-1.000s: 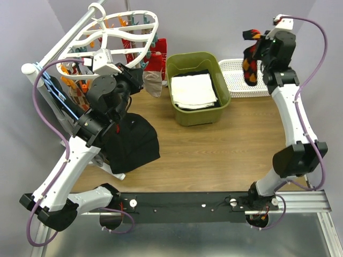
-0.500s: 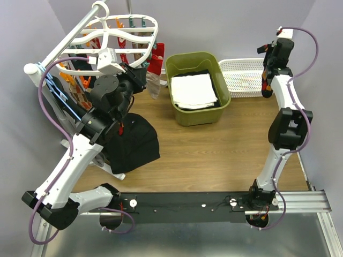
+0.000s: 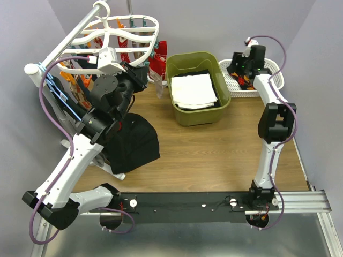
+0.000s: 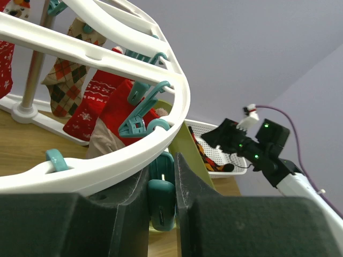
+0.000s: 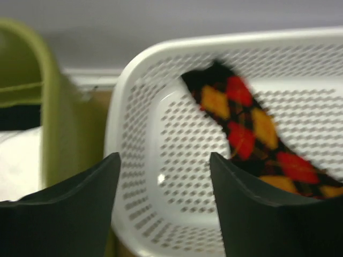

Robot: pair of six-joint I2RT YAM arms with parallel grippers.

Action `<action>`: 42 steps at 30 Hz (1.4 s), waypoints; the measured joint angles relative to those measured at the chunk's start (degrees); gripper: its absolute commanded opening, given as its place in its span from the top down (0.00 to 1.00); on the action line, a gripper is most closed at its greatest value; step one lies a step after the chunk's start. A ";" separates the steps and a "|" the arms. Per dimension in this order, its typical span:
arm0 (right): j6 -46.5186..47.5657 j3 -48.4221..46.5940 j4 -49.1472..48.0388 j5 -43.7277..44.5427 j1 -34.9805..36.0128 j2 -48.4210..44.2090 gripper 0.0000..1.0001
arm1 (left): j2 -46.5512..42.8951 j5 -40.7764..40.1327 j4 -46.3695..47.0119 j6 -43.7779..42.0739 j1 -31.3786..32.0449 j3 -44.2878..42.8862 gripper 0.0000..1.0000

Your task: Remove the socks clipped to the hanger

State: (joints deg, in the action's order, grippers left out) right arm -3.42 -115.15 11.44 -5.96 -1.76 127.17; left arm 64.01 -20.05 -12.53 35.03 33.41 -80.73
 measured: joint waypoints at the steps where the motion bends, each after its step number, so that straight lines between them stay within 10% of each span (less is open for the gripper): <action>1: -0.37 0.42 1.92 -1.11 1.07 -0.09 0.20 | 0.02 0.31 0.31 0.07 -0.02 0.00 1.00; 8: -2.29 1.18 14.60 -0.98 2.45 -3.58 0.20 | 0.96 2.51 3.02 1.38 -0.17 -0.50 1.00; 14: -5.81 16.26 15.50 -4.55 3.67 -26.91 0.20 | 1.51 4.39 5.62 3.17 -0.33 -0.52 1.00; 23: -7.32 35.56 5.09 -14.36 27.23 -49.59 0.17 | 1.51 6.21 8.28 6.19 -0.42 -0.42 1.00; 32: -5.97 49.35 -12.68 -14.84 48.74 -48.68 0.11 | 1.38 8.09 10.71 11.32 -0.44 -0.13 1.00; 42: -5.05 48.26 -34.38 -11.82 56.08 -32.68 0.08 | 1.22 8.22 10.71 12.66 -0.46 -0.11 1.00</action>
State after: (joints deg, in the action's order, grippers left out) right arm -8.47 -66.89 -22.94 -17.78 54.33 94.50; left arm 65.23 -11.84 -1.83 47.68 32.95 -80.84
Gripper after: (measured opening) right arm 0.917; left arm 0.257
